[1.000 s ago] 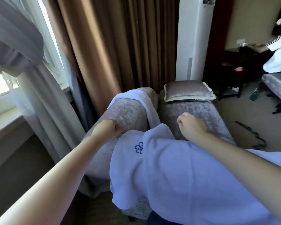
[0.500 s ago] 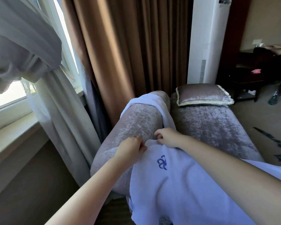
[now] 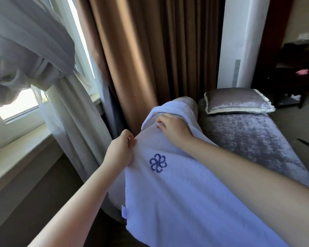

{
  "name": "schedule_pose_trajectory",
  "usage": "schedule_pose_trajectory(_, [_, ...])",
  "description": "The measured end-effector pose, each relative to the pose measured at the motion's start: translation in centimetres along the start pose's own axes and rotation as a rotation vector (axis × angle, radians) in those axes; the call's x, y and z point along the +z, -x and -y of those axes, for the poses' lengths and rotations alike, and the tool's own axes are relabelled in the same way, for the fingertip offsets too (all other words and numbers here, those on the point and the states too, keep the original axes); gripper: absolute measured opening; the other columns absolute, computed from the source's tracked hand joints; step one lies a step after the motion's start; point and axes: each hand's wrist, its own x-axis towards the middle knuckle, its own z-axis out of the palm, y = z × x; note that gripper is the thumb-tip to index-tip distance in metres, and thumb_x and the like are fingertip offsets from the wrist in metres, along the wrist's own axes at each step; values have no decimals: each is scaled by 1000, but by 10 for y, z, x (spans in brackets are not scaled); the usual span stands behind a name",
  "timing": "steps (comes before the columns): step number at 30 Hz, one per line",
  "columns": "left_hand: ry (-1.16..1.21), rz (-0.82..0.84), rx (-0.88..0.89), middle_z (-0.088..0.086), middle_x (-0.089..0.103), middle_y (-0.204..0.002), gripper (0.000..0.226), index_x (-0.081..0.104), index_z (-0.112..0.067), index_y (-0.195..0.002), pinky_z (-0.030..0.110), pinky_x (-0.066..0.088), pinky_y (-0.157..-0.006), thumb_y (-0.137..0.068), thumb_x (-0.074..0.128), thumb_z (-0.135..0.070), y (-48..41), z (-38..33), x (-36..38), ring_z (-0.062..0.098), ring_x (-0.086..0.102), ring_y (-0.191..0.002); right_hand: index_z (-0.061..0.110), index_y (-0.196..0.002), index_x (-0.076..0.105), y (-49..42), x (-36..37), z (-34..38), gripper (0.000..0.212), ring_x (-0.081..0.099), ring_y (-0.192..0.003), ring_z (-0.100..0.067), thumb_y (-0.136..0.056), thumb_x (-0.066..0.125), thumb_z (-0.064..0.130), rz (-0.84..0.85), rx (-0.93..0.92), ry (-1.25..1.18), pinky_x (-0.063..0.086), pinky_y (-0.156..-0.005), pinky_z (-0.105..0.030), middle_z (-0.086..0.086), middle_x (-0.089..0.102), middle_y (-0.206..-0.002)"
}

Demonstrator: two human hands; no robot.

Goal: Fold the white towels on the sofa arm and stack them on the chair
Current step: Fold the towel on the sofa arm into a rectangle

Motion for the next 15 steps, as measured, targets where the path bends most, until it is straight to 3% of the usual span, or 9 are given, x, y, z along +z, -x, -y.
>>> schedule_pose_trajectory(4, [-171, -13, -64, 5, 60, -80, 11, 46, -15, -101, 39, 47, -64, -101, 43, -26, -11, 35, -12, 31, 56, -74, 10, -108, 62, -16, 35, 15, 24, 58, -101, -24, -94, 44, 5, 140, 48, -87, 46, -85, -41, -4, 63, -108])
schedule_pose_trajectory(6, [-302, 59, -76, 2, 63, -89, 10, 47, -18, -103, 37, 48, -62, -99, 46, -27, -5, 47, -10, 27, 58, -76, 13, -124, 57, -9, 48, 15, 35, 51, -118, -21, -93, 44, 3, 224, 37, -93, 41, -97, -34, -2, 57, -129])
schedule_pose_trajectory(8, [-397, 82, -36, 0, 59, -109, 18, 46, -18, -112, 35, 44, -64, -96, 52, -25, 6, 54, -3, 24, 57, -93, 17, -138, 47, 1, 54, 9, 47, 41, -132, -15, -94, 48, 1, 249, 9, -87, 32, -106, -24, 4, 41, -148])
schedule_pose_trajectory(10, [-395, 11, 95, 1, 53, -117, 30, 50, -15, -119, 37, 46, -68, -92, 61, -20, 15, 52, 6, 27, 54, -106, 21, -141, 43, 12, 49, 1, 51, 40, -132, -12, -94, 49, 3, 233, 16, -99, 32, -107, -24, 9, 30, -155])
schedule_pose_trajectory(12, [-352, -81, 301, 5, 59, -108, 30, 59, -11, -109, 37, 48, -61, -82, 70, -11, 23, 38, 21, 32, 59, -93, 20, -137, 47, 27, 35, -9, 47, 47, -128, -16, -93, 49, 4, 207, 32, -115, 40, -104, -31, 8, 29, -154])
schedule_pose_trajectory(15, [-262, -160, 523, 0, 63, -98, 16, 62, -15, -95, 32, 41, -61, -81, 55, -18, 39, -2, 51, 25, 58, -83, 17, -132, 53, 58, 4, -27, 41, 52, -123, -19, -93, 51, 3, 170, 58, -86, 43, -100, -32, 5, 36, -151])
